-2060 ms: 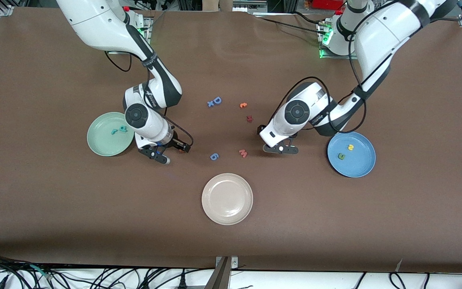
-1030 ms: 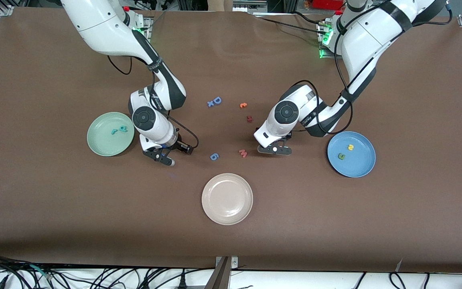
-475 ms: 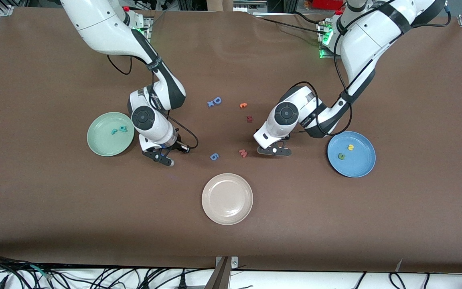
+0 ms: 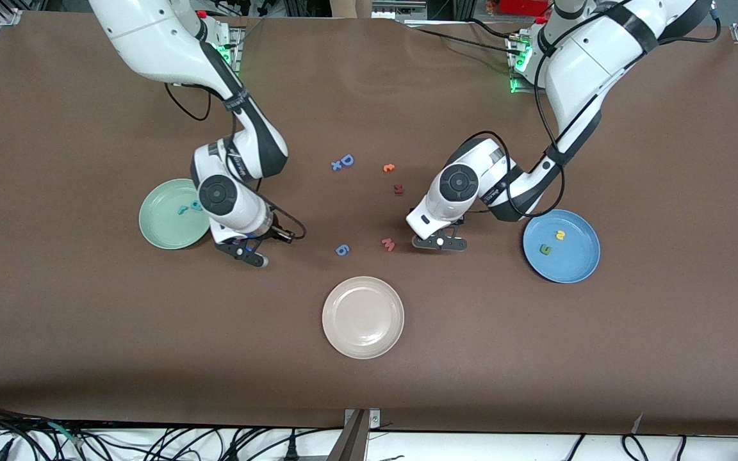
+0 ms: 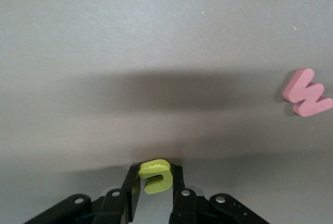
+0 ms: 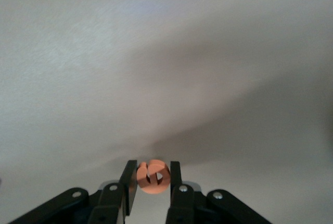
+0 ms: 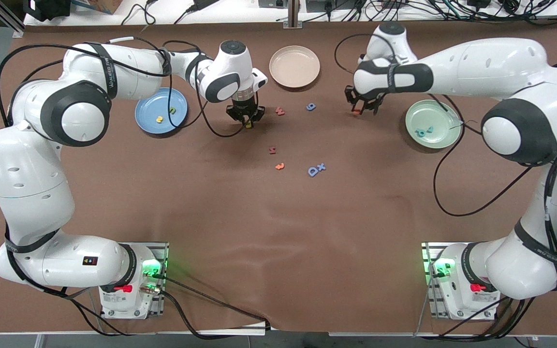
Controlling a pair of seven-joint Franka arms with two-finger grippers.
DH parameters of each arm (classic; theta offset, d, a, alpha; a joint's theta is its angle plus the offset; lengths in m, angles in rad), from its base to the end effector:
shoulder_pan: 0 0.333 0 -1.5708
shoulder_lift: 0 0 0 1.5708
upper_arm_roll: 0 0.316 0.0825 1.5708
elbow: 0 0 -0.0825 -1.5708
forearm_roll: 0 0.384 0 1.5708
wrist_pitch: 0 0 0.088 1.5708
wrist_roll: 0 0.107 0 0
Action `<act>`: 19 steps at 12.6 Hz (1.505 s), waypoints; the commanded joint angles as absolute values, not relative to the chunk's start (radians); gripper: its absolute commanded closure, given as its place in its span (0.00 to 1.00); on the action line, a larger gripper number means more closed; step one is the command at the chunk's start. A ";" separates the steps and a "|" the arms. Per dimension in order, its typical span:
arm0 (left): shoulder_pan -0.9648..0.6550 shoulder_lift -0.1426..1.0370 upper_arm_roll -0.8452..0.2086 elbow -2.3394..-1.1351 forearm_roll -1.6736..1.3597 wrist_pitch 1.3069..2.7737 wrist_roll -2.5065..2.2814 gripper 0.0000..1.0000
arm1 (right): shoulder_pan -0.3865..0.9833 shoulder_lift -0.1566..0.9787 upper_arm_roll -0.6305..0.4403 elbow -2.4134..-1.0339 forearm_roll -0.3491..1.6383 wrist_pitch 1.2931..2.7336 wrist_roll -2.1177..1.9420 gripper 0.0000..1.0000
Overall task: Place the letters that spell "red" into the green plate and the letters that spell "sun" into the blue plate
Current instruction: 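Drop the orange 6 on the green plate while the left gripper drops the u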
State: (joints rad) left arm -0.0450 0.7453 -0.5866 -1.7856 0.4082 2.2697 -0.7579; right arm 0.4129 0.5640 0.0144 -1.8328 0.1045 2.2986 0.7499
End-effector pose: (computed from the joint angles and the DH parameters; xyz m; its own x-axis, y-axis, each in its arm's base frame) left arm 0.5366 -0.3501 0.1817 0.9883 -0.0570 -0.1418 -0.0557 -0.9984 0.0136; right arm 0.5788 0.2655 0.2146 0.9141 -0.3850 -0.1273 -0.3867 -0.9221 0.0115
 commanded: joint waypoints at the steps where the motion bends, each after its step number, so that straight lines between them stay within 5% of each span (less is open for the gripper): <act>1: -0.032 0.687 -0.583 -1.747 0.407 2.142 -0.711 0.95 | 0.407 0.457 -0.061 -1.851 0.100 2.121 0.626 0.72; 8: 0.158 0.627 -0.584 -1.687 0.403 1.958 -0.375 0.94 | 0.403 0.414 -0.339 -1.977 0.107 2.062 0.137 0.72; 13: 0.354 0.617 -0.580 -1.680 0.408 1.950 -0.068 0.94 | 0.399 0.423 -0.362 -2.156 0.107 2.282 0.075 0.72; 19: 0.443 0.704 -0.565 -1.684 0.462 2.028 -0.011 0.94 | 0.331 0.420 -0.364 -2.166 0.107 2.269 -0.037 0.71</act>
State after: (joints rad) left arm 0.4482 0.6847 -0.5571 -1.6818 0.4299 2.0105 -0.0167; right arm 0.3546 0.4375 -0.3660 -2.1516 0.1052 2.2713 0.0063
